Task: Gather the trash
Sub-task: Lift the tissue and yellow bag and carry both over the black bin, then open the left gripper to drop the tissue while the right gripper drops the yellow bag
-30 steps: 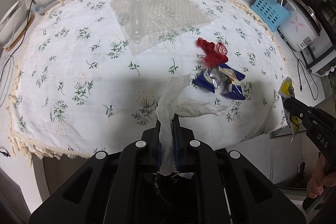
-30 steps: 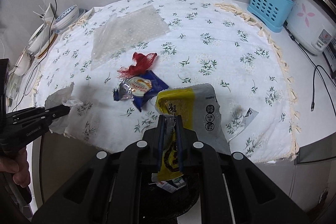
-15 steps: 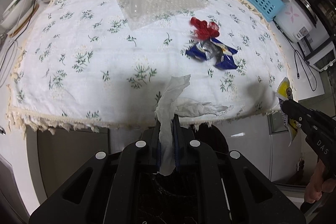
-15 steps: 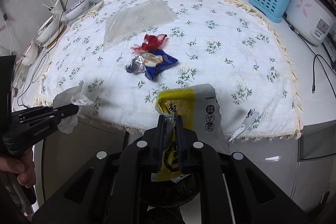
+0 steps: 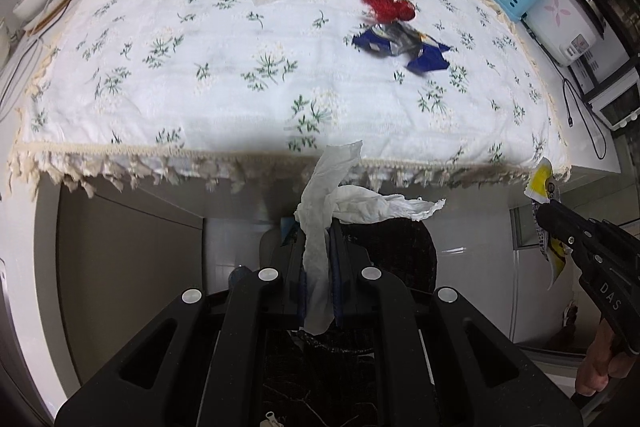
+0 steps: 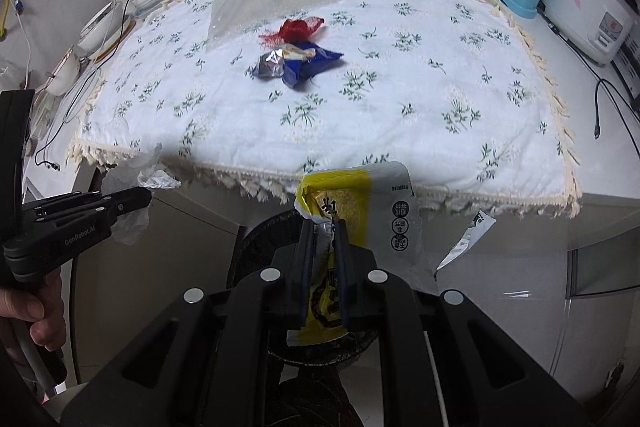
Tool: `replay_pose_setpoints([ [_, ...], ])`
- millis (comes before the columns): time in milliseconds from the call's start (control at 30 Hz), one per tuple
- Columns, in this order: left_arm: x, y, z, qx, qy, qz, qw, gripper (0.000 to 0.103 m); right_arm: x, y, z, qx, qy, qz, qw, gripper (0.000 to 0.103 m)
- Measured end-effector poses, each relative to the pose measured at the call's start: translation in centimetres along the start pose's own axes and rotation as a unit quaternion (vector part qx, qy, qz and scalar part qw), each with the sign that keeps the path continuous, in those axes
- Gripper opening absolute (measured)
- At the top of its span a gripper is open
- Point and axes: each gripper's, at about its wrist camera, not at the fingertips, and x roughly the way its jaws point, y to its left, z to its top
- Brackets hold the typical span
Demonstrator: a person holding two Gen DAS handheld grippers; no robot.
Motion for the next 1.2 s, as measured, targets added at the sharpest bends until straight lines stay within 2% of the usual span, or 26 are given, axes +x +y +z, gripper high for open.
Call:
replay_pose_setpoints([
  [567,4.6,0.2,-4.6,-0.013,0.041,0.002,0.9991,0.008,3.4,-0.3,-5.0,0.002,0.028,0.004,1.0,0.01],
  [900,7.7,0.1,-5.8,-0.01,0.055,0.013,0.9984,0.008,6.2,-1.1,-6.8,0.008,0.045,0.004,0.999,0.01],
  [1200,10.4,-0.5,-6.5,-0.014,0.069,0.004,0.9975,0.008,8.4,-1.9,-8.2,0.023,0.064,0.007,0.998,0.01],
])
